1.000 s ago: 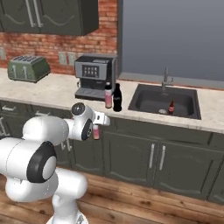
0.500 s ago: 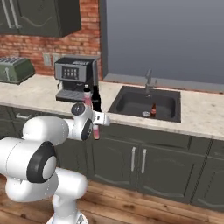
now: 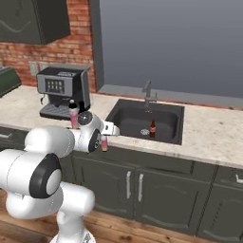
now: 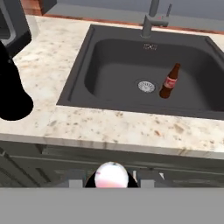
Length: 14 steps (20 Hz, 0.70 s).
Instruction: Place the large bottle from the dining counter next to the other large bottle outside the sink, and place the small bottle from the dining counter next to the other small bottle inside the sink.
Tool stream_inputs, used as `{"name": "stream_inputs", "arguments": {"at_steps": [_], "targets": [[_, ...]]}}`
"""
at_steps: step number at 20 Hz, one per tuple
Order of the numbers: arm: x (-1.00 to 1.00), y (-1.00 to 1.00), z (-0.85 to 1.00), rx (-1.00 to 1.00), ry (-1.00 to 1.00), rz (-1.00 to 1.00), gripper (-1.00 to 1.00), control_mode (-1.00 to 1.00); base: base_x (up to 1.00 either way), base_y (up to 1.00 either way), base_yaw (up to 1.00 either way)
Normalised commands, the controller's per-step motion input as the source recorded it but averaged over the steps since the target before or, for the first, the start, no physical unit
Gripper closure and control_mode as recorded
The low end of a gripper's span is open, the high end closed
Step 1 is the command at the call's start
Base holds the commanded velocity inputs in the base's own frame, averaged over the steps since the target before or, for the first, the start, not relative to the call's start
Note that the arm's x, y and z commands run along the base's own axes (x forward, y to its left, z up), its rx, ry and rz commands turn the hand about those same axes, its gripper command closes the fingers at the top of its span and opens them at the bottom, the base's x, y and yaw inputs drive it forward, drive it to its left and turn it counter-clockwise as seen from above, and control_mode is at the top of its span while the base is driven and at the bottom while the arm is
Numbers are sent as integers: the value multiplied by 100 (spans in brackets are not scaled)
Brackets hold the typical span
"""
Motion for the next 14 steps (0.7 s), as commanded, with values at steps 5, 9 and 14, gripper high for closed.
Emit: {"name": "stream_inputs", "arguments": {"at_steps": [5, 9, 14], "targets": [[0, 0, 0, 0, 0, 0, 100, 100, 39, -32, 0], [0, 0, 0, 0, 0, 0, 100, 100, 33, -30, 0], [0, 0, 0, 0, 0, 0, 100, 100, 33, -35, 0]]}}
